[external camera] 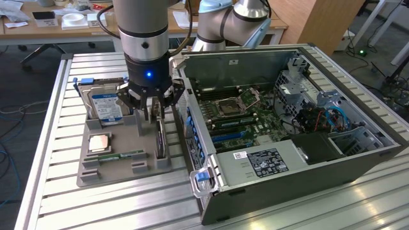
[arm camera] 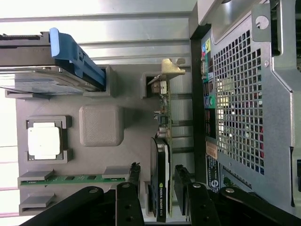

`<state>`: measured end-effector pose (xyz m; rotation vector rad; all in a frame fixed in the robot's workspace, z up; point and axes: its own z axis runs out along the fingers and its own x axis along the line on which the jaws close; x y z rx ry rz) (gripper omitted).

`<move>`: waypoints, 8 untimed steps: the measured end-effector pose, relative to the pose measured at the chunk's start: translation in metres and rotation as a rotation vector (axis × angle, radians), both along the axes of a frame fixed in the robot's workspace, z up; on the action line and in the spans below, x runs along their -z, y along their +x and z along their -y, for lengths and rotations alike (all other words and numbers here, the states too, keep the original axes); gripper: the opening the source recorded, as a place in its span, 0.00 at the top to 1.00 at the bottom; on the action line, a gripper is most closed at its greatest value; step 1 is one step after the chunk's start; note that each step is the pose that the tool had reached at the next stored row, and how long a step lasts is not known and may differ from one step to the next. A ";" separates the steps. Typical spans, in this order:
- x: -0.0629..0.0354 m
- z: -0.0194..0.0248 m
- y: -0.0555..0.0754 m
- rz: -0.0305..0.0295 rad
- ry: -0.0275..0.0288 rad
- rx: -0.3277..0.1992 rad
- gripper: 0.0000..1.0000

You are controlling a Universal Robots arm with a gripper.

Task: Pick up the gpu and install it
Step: 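Pick up the gpu and move the gpu toward the slot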

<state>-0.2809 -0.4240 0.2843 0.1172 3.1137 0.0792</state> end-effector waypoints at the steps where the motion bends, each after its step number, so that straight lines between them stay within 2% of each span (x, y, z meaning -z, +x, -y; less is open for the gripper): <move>1: 0.0012 0.0000 0.000 0.0000 0.0000 0.000 0.57; 8: 0.0028 -0.0001 0.005 0.0001 -0.0004 0.000 0.57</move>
